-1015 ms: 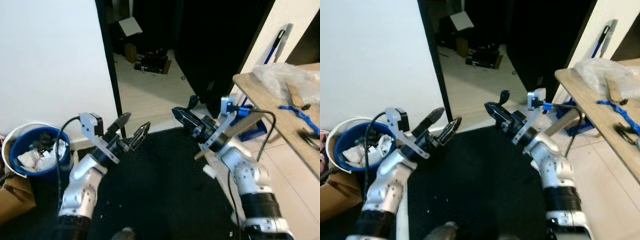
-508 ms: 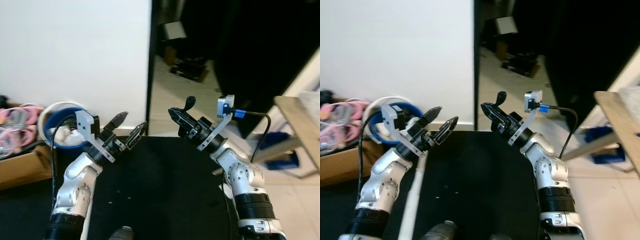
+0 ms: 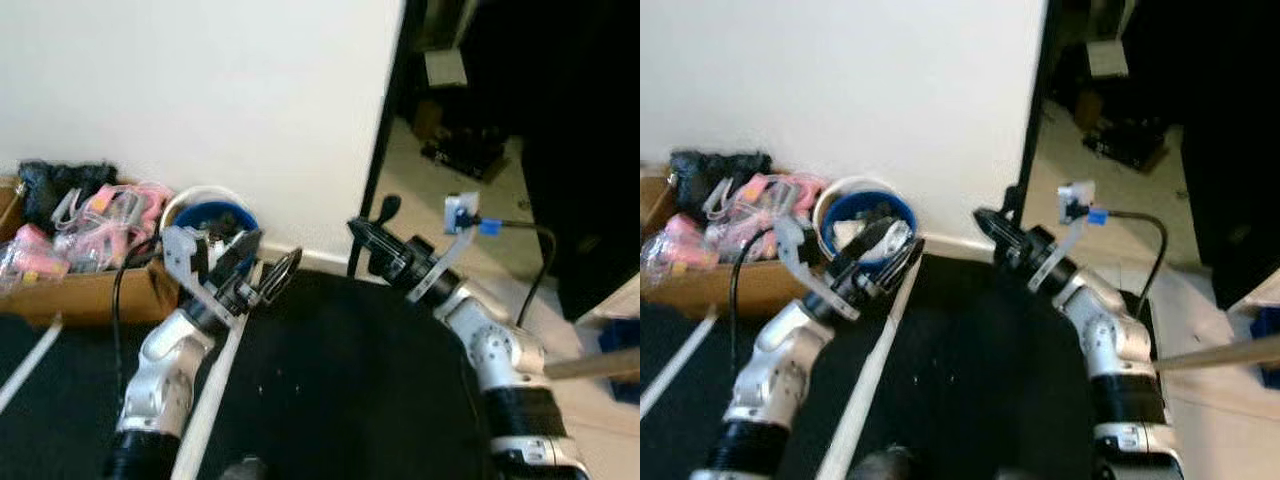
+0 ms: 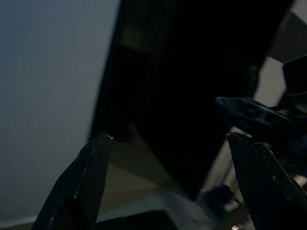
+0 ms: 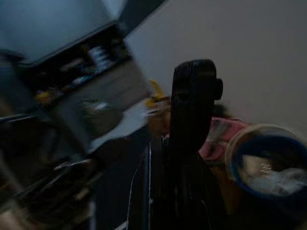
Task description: Picking trash to rubbish bin
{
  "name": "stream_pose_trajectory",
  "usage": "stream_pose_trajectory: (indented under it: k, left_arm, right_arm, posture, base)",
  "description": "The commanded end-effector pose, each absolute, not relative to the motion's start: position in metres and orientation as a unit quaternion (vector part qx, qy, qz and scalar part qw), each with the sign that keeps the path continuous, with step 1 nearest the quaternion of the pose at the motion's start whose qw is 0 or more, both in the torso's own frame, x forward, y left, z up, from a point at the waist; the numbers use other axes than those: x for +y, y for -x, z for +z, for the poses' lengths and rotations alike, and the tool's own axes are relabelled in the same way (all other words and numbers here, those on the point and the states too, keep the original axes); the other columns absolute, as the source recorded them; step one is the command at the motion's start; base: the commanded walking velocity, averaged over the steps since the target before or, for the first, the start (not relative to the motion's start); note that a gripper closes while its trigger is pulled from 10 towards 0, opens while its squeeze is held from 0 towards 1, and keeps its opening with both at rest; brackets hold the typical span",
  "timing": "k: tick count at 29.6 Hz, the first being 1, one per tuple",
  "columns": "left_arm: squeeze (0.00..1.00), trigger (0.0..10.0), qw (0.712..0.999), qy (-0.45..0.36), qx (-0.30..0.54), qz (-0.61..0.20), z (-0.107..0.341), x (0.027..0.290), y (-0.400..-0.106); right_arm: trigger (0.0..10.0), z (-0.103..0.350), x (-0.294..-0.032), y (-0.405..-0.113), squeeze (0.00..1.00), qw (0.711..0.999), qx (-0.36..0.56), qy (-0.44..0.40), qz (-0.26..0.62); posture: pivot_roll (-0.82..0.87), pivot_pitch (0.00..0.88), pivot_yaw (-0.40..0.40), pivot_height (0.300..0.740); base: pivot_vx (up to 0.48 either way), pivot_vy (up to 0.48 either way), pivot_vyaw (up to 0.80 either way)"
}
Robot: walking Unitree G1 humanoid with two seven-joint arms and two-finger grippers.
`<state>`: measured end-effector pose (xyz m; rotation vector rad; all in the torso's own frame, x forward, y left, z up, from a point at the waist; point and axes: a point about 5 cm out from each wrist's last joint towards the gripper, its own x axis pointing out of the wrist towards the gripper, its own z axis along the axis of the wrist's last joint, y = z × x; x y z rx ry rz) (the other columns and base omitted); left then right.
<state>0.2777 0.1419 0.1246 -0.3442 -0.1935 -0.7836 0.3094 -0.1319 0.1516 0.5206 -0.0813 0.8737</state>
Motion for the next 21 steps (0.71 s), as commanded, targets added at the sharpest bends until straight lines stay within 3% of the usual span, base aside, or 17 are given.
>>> stream_pose_trajectory:
  k: [1, 21]
  left_arm:
    - [0.0, 10.0, 0.904, 0.169, -0.084, -0.384, 0.1206, 0.1392, -0.2762]
    - [0.0, 10.0, 0.904, 0.169, -0.084, -0.384, 0.1207, 0.1389, -0.2764]
  right_arm:
    - [10.0, 0.1469, -0.1366, -0.3084, 0.0, 0.876, -0.029, -0.251, 0.41]
    - [10.0, 0.1472, -0.1368, -0.3086, 0.0, 0.876, -0.029, -0.25, 0.411]
  posture:
    - [0.01, 0.0, -0.043, 0.74]
    - [0.01, 0.0, -0.043, 0.74]
  base:
    - [0.0, 0.0, 0.74]
    - [0.0, 0.0, 0.74]
